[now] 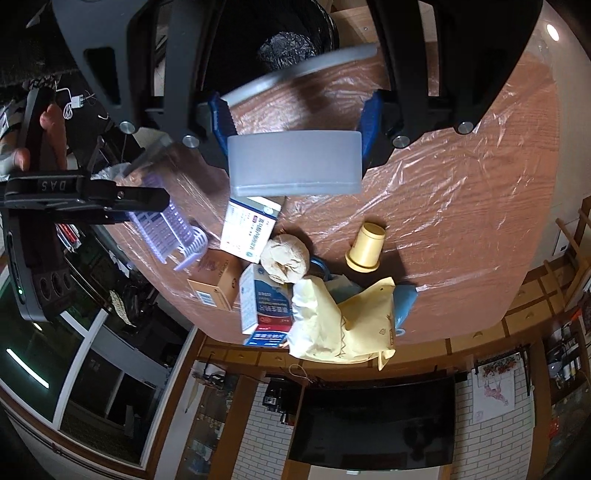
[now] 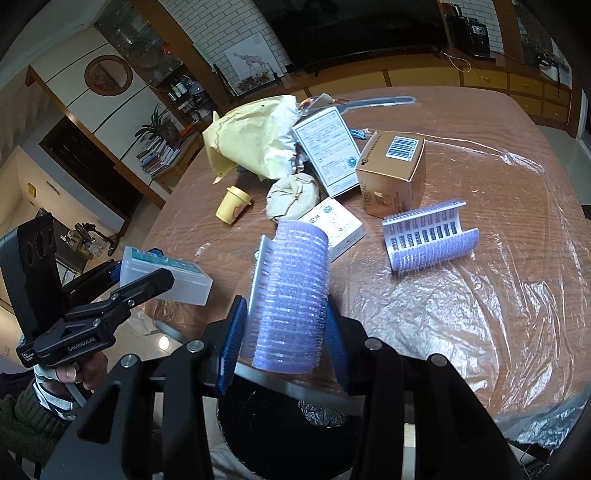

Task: Collect trash
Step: 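Carry the white box and purple rollers in both tools over the black trash bin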

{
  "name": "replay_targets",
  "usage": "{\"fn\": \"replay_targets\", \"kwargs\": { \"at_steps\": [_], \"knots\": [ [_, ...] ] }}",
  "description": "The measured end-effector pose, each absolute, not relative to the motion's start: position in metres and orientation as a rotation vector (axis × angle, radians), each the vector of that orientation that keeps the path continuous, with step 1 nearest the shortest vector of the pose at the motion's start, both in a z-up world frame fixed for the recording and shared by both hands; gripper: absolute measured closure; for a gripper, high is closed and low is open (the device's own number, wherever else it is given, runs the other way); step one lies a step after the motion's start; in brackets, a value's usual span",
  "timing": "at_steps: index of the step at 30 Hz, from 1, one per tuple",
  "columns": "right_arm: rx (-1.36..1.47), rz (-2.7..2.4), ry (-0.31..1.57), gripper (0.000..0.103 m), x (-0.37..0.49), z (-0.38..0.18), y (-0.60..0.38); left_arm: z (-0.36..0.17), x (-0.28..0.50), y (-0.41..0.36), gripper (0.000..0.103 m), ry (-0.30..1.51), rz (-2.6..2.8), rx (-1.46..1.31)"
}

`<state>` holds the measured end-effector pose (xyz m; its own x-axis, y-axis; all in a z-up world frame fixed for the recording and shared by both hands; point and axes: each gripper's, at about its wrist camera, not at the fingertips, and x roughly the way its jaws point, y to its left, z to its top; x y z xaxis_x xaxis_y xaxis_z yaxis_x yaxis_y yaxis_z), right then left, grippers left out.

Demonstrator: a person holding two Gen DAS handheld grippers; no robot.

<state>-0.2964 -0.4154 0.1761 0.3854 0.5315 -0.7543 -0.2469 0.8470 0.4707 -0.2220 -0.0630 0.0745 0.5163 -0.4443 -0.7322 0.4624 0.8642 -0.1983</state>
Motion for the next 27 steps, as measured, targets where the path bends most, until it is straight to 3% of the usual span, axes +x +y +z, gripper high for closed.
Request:
{"fn": "replay_targets", "kwargs": {
  "at_steps": [14,27],
  "knots": [
    [0.302,0.461,1.091,0.062,-0.37,0.186,-0.385,0.076,-0.278,-0.053,0.048,0.892,-0.722,0.083],
    [0.294,0.398,1.195,0.062,-0.416,0.153,-0.383,0.033,-0.312,-0.063,0.048,1.001,-0.824,0.164]
  ]
}}
